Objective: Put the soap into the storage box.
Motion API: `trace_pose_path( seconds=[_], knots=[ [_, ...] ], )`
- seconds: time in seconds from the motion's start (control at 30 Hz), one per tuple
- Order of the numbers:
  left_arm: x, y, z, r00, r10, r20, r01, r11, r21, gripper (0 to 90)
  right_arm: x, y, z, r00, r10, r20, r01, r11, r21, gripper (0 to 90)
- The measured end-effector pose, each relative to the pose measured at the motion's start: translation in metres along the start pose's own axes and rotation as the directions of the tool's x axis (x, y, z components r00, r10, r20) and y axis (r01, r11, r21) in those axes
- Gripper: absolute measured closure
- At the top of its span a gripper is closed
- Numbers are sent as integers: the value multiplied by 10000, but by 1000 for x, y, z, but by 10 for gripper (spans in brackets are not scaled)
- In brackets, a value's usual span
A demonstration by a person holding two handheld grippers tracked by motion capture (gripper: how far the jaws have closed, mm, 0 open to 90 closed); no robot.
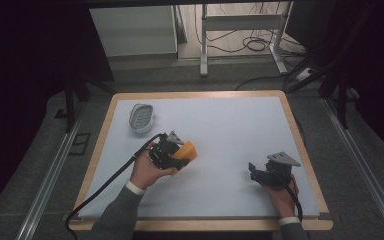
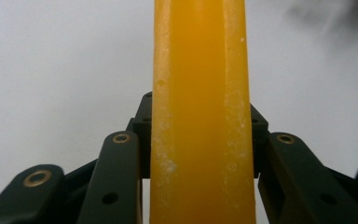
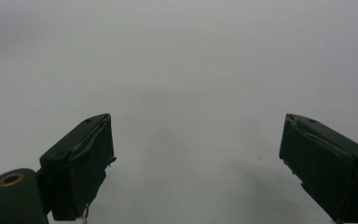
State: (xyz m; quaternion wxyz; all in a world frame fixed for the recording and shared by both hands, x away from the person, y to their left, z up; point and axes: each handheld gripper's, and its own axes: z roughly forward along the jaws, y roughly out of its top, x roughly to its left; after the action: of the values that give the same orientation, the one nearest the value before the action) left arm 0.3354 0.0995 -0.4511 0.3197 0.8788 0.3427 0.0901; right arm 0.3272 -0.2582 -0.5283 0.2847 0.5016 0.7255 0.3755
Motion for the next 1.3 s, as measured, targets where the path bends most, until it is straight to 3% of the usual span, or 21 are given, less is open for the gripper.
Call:
trace_pose_path(
  seconds=[0.53,1.3],
  knots=[
    [4,1,-11,9997,-56,-221,47,9991,-410,612,0,0,0,10000,-30,-1,30,10000,21,101],
    [23,4,-21,9985,-327,-450,301,9979,-580,612,0,0,0,10000,-47,10,47,10000,18,101]
  ],
)
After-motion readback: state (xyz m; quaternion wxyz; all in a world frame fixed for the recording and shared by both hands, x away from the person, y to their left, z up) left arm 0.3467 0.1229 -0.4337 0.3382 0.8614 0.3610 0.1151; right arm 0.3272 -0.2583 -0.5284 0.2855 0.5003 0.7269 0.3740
